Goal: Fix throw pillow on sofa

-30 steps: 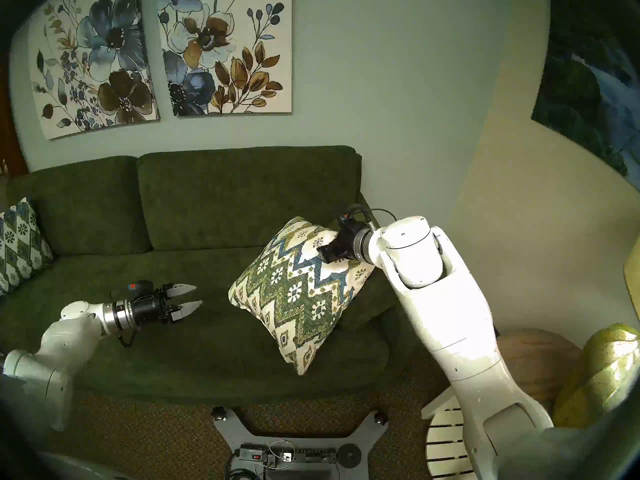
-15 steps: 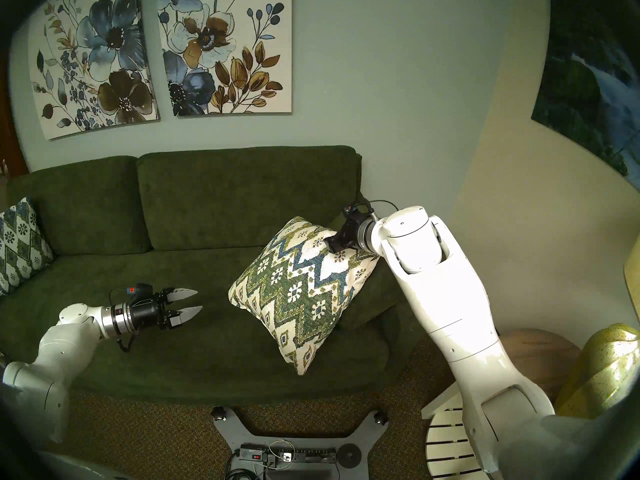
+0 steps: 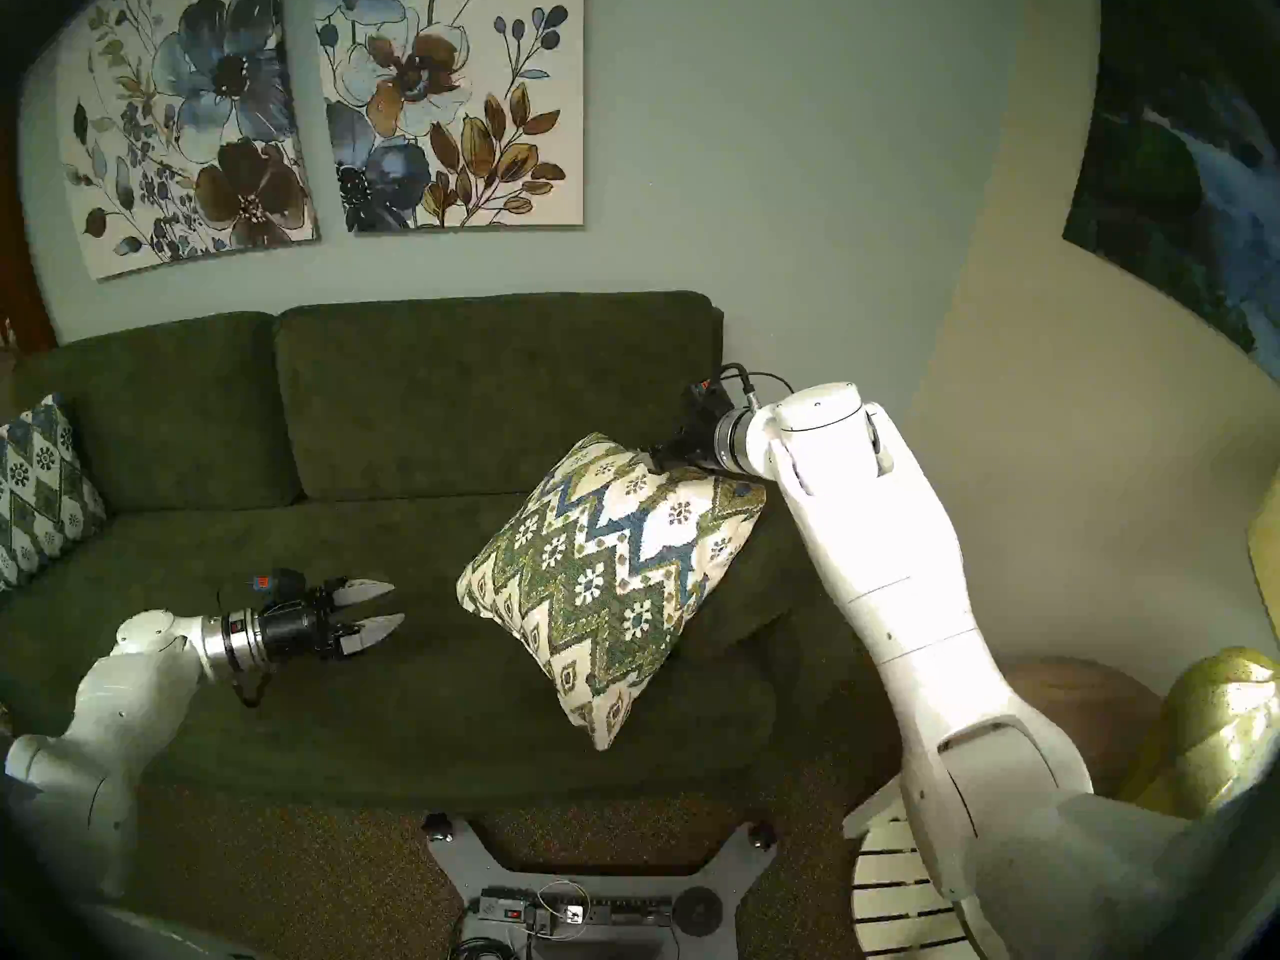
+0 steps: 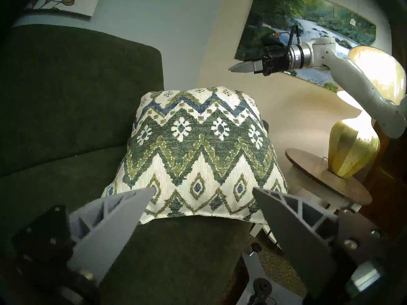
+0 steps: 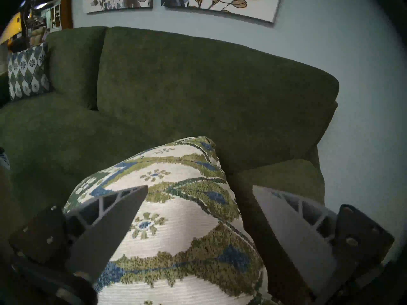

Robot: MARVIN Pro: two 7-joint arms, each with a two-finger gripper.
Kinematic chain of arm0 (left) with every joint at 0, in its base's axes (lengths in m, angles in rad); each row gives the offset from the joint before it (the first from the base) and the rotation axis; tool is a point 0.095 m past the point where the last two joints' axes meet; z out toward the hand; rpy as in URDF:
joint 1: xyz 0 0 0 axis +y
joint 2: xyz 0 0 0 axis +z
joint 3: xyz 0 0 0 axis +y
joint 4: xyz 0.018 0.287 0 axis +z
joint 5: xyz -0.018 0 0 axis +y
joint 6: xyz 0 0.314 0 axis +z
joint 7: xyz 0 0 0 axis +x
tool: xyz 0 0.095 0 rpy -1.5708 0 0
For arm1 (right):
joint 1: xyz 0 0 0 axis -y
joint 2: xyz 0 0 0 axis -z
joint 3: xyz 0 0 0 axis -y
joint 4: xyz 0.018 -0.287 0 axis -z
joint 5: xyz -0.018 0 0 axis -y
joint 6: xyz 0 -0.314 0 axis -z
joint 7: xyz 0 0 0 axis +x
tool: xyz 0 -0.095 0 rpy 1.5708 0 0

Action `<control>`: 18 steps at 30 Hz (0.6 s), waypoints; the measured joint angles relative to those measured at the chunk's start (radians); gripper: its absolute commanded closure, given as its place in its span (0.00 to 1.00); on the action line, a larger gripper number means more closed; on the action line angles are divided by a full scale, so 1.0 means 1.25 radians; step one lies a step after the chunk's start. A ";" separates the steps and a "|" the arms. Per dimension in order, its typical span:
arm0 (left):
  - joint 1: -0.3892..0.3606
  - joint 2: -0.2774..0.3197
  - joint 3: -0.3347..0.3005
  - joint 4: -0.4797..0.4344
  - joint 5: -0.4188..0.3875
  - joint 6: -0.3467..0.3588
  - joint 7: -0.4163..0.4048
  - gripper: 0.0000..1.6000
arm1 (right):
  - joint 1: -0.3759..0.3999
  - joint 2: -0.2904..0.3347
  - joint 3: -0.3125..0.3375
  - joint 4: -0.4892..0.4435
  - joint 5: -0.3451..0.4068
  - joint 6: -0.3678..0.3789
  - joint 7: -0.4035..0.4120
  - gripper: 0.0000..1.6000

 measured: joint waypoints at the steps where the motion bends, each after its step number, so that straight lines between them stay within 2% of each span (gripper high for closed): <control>1: 0.002 0.000 -0.001 -0.003 0.000 0.001 0.002 0.00 | 0.009 -0.008 0.000 0.019 0.000 -0.004 0.002 0.00; 14: 0.017 0.002 -0.006 -0.029 0.000 0.013 0.014 0.00 | 0.106 -0.087 -0.036 0.213 -0.046 -0.029 -0.009 0.00; 18: 0.018 0.002 -0.007 -0.033 0.000 0.015 0.015 0.00 | 0.125 -0.103 -0.034 0.248 -0.055 -0.035 -0.013 0.00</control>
